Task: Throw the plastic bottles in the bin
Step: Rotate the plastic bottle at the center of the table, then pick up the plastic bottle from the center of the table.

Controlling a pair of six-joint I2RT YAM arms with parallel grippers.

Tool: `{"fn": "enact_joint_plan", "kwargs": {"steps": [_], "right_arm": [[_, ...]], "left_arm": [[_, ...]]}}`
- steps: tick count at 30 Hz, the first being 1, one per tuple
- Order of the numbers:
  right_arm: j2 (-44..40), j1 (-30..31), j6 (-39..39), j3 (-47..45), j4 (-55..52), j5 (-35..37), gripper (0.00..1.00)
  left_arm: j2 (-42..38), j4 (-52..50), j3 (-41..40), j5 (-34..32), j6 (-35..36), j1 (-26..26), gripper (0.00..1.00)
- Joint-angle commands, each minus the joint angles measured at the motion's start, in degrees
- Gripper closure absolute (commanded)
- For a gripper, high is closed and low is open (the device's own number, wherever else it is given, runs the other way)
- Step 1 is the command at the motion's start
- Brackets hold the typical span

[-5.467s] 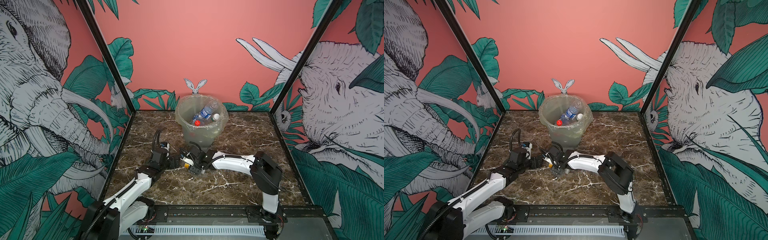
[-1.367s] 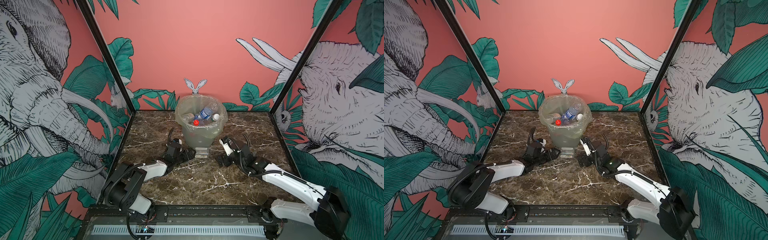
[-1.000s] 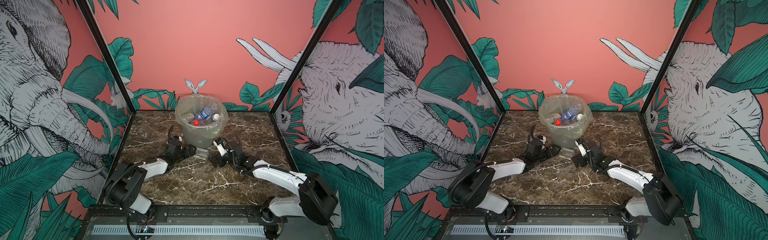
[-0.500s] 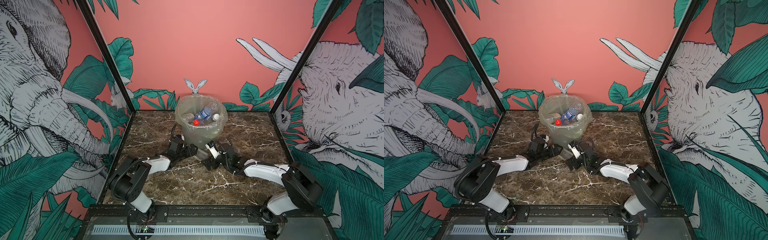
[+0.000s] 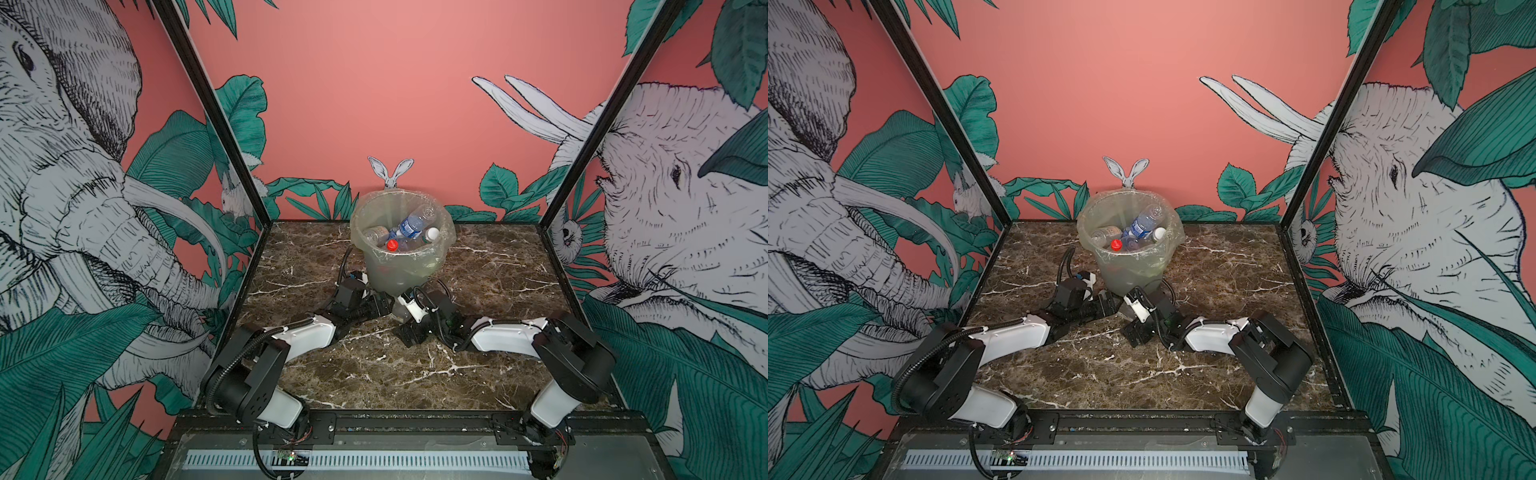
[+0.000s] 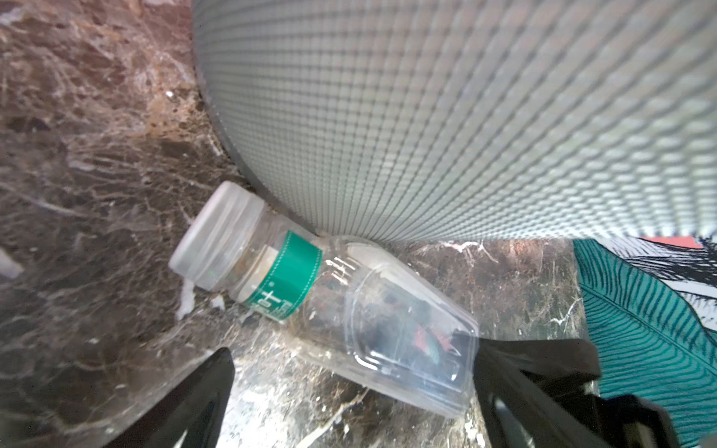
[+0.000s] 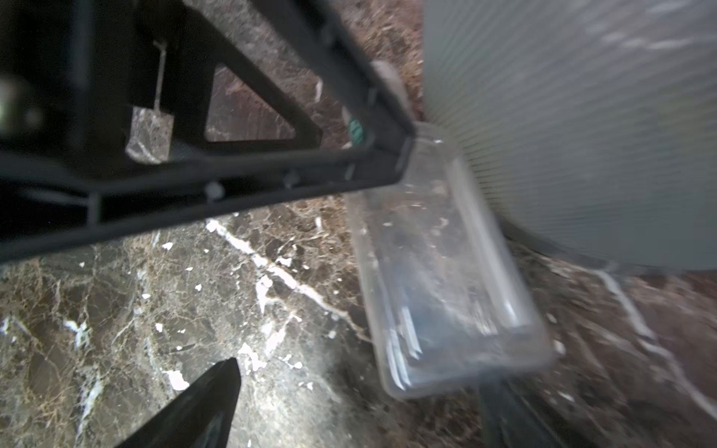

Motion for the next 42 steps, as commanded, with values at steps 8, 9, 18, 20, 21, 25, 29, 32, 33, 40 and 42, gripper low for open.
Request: {"fn": "enact_joint_plan", "kwargs": {"steps": [8,9,18,20,21,25,29,32,33,40,42], "right_arm": [[-0.1,5.8,-0.4,1.0,3.3,-6.0,0.04],[-0.7,6.0,0.2,0.3,4.0,-6.5,0.05],[-13.6,6.1,-0.4,-5.4,0.1,-0.2,0.03],[-16.3,6.0,-0.9,-6.8,-1.2,1.2,0.03],[-17.4,5.7,-1.1,-7.3,-1.9,1.6,0.03],[-21.3,4.8,-1.4,-9.5,-4.1,2.6,0.03],[-24.9,3.8,-1.2,-11.4,-5.2,3.3,0.03],[-27.5,3.2,-1.4,-12.0,-7.0,3.9,0.03],[-28.4,3.1,-1.6,-12.0,-7.8,4.2,0.03],[-32.7,2.7,-2.8,-12.0,-12.0,5.7,0.03],[-33.3,2.4,-2.9,-12.2,-12.3,5.8,0.03]], "left_arm": [[-0.2,-2.9,0.2,-1.2,2.2,-0.1,0.03],[0.0,-2.7,0.3,-1.1,2.1,-0.1,0.03],[3.0,-1.7,2.6,-0.2,2.5,-0.5,0.03],[3.2,-1.3,2.5,-0.6,2.8,-0.7,0.04],[3.4,-1.0,2.5,-0.6,2.8,-0.8,0.04],[4.8,-0.1,3.0,-1.1,2.3,-1.2,0.06],[6.5,-3.7,4.5,-2.4,2.1,-1.4,0.10],[6.5,-7.2,4.8,-3.6,2.7,-1.4,0.11],[5.9,-8.1,4.4,-4.3,2.8,-1.4,0.11],[-0.7,-20.8,5.1,-10.1,9.7,-1.4,0.11],[-0.6,-24.4,6.1,-11.4,12.1,-1.3,0.12]]}}
